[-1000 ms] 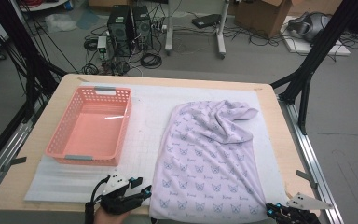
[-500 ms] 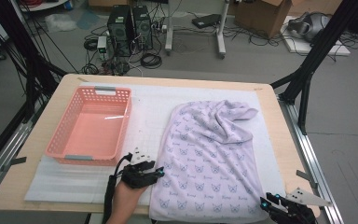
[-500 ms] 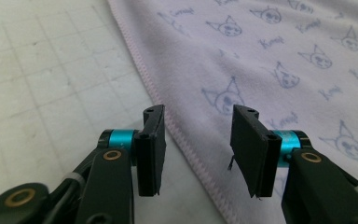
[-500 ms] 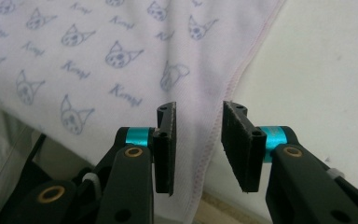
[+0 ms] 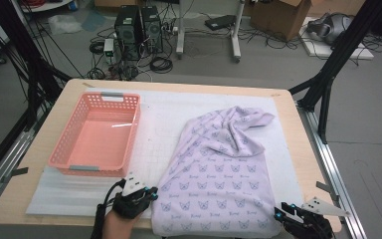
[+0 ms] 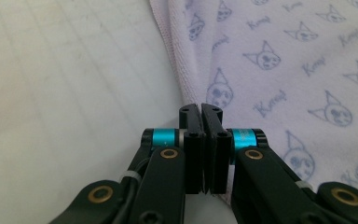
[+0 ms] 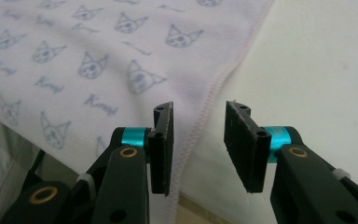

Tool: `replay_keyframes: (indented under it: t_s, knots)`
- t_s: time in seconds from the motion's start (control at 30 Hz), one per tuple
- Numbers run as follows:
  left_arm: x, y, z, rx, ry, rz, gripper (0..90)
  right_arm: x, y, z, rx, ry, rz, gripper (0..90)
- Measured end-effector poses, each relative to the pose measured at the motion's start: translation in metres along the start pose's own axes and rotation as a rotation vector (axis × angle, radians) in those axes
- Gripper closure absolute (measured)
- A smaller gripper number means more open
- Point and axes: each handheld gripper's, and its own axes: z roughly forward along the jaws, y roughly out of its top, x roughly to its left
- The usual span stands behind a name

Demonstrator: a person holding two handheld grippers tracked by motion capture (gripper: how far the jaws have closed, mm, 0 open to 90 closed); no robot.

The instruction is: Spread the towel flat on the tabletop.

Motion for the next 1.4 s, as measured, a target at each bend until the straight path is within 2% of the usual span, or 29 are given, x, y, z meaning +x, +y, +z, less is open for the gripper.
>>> replay_keyframes:
  t_s: [0.07,0.13,0.23,0.27,0.37,0.4,0.43,0.47,0.57,0.67,0.77,0.83,0.87,0.9,0.93,1.0,1.1,1.13,1.17,1.23,1.27,1.3,1.4]
  knots:
    - [-0.002,-0.007,-0.01,0.006,-0.005,-0.001,87.3,0.002,0.003,0.006,0.012,0.002,-0.01,60.2]
    - [-0.006,-0.011,-0.017,0.006,-0.006,0.018,87.3,0.003,0.006,0.013,0.02,0.003,-0.009,58.5]
    - [-0.009,-0.015,-0.021,-0.007,-0.032,0.025,86.3,0.007,0.011,0.024,0.03,0.014,-0.004,57.5]
    - [-0.01,-0.016,-0.02,-0.008,-0.039,0.028,85.6,0.009,0.013,0.028,0.029,0.012,-0.016,57.0]
    - [-0.01,-0.015,-0.017,-0.03,-0.053,0.022,74.7,0.012,0.017,0.033,0.032,-0.025,-0.029,66.0]
    - [-0.009,-0.014,-0.017,-0.038,-0.056,0.013,71.4,0.012,0.017,0.032,0.033,-0.04,-0.04,72.9]
    - [-0.008,-0.012,-0.016,-0.049,-0.055,0.005,68.7,0.011,0.016,0.031,0.038,-0.039,-0.049,86.0]
    - [-0.007,-0.011,-0.015,-0.06,-0.053,-0.003,64.8,0.01,0.016,0.029,0.045,-0.02,-0.044,87.2]
    - [-0.004,-0.007,-0.014,-0.087,-0.062,-0.028,60.1,0.009,0.013,0.019,0.08,-0.027,-0.052,88.1]
    - [-0.001,-0.005,-0.013,-0.099,-0.064,-0.036,58.5,0.008,0.004,0.005,0.11,-0.048,-0.083,88.2]
    - [0.001,-0.004,-0.012,-0.101,-0.068,-0.042,58.1,0.007,-0.006,-0.011,0.144,-0.068,-0.084,88.2]
    - [0.003,-0.002,-0.009,-0.102,-0.074,-0.047,58.1,0.004,-0.011,-0.016,0.152,-0.045,-0.071,86.6]
    - [0.004,-0.001,-0.007,-0.098,-0.076,-0.05,58.2,0.001,-0.012,-0.018,0.131,-0.025,-0.064,81.6]
    - [0.004,0.001,-0.004,-0.093,-0.079,-0.052,58.6,-0.001,-0.012,-0.018,0.099,-0.023,-0.051,71.3]
    - [0.004,0.004,-0.001,-0.086,-0.084,-0.051,60.1,-0.003,-0.011,-0.019,0.07,-0.027,-0.022,67.9]
    - [0.003,0.009,0.008,-0.07,-0.085,-0.048,62.5,-0.005,-0.006,-0.018,0.004,-0.022,0.005,64.5]
    - [0.0,0.016,0.024,-0.034,-0.088,-0.053,60.4,-0.005,0.001,-0.014,-0.029,-0.047,0.015,62.6]
    - [-0.003,0.017,0.028,-0.022,-0.079,-0.039,59.7,-0.005,0.002,-0.011,-0.032,-0.052,0.018,61.9]
    - [-0.009,0.017,0.029,-0.029,-0.045,-0.011,59.8,-0.005,0.003,-0.009,-0.029,-0.054,0.018,61.8]
    - [-0.017,0.017,0.029,-0.021,0.021,0.041,68.7,-0.005,0.004,-0.004,-0.02,-0.054,0.016,61.4]
    - [-0.018,0.016,0.028,-0.021,0.009,0.045,82.1,-0.005,0.004,-0.002,-0.018,-0.052,0.018,61.5]
    - [-0.018,0.015,0.027,-0.019,0.016,0.04,85.3,-0.005,0.005,-0.001,-0.018,-0.051,0.016,61.5]
    - [-0.018,0.013,0.019,0.004,0.025,0.05,86.5,-0.005,0.007,0.001,-0.02,-0.05,0.016,61.7]
